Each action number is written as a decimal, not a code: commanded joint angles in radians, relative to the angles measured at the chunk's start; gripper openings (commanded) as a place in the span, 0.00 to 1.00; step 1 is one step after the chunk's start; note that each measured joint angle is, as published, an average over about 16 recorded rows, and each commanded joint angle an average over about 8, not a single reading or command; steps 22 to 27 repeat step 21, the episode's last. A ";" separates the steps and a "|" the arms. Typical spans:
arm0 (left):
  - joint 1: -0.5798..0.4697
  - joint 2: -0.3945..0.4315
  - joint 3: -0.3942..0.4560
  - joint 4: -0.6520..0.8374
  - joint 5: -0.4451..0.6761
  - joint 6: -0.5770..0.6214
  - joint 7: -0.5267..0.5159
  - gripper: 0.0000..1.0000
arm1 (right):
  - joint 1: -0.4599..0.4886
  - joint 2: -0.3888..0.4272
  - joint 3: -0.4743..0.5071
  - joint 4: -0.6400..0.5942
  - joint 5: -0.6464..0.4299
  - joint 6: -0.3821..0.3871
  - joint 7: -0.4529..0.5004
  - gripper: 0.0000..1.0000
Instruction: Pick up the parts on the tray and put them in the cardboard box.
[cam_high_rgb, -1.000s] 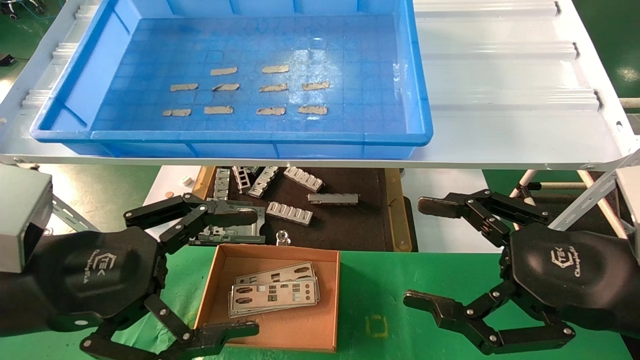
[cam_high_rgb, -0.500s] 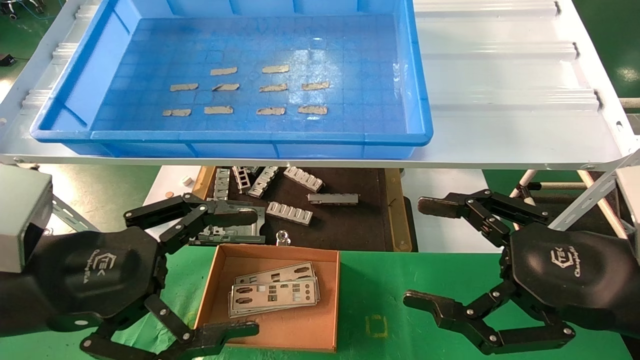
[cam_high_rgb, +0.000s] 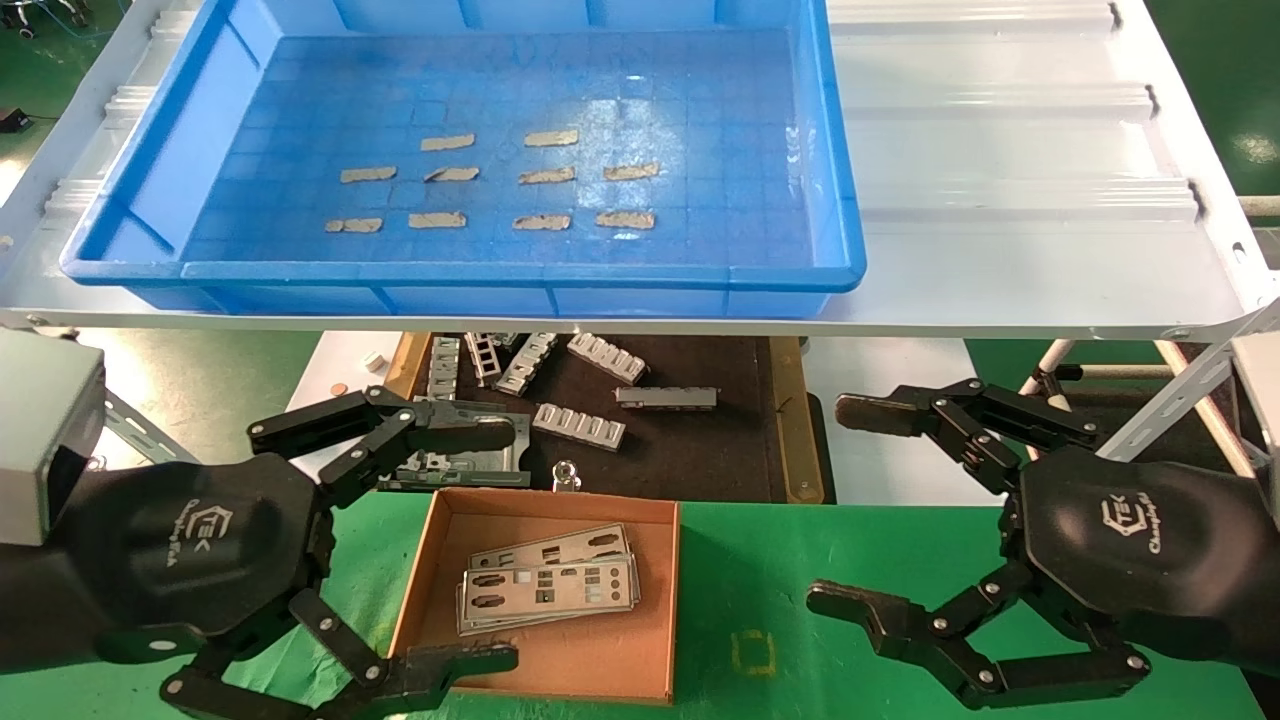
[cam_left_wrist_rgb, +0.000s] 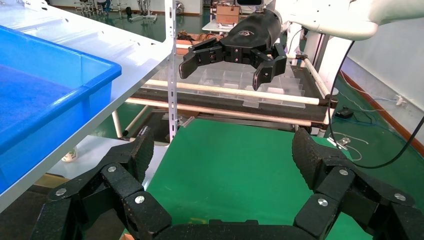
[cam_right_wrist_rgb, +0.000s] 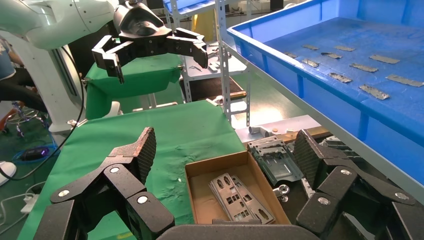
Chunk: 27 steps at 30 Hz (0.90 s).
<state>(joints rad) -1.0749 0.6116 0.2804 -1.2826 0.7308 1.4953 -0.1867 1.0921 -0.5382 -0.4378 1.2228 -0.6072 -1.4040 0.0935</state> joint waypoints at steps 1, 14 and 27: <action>0.000 0.000 0.000 0.000 0.000 0.000 0.000 1.00 | 0.000 0.000 0.000 0.000 0.000 0.000 0.000 1.00; 0.000 0.000 0.000 0.000 0.000 0.000 0.000 1.00 | 0.000 0.000 0.000 0.000 0.000 0.000 0.000 1.00; 0.000 0.000 0.000 0.000 0.000 0.000 0.000 1.00 | 0.000 0.000 0.000 0.000 0.000 0.000 0.000 1.00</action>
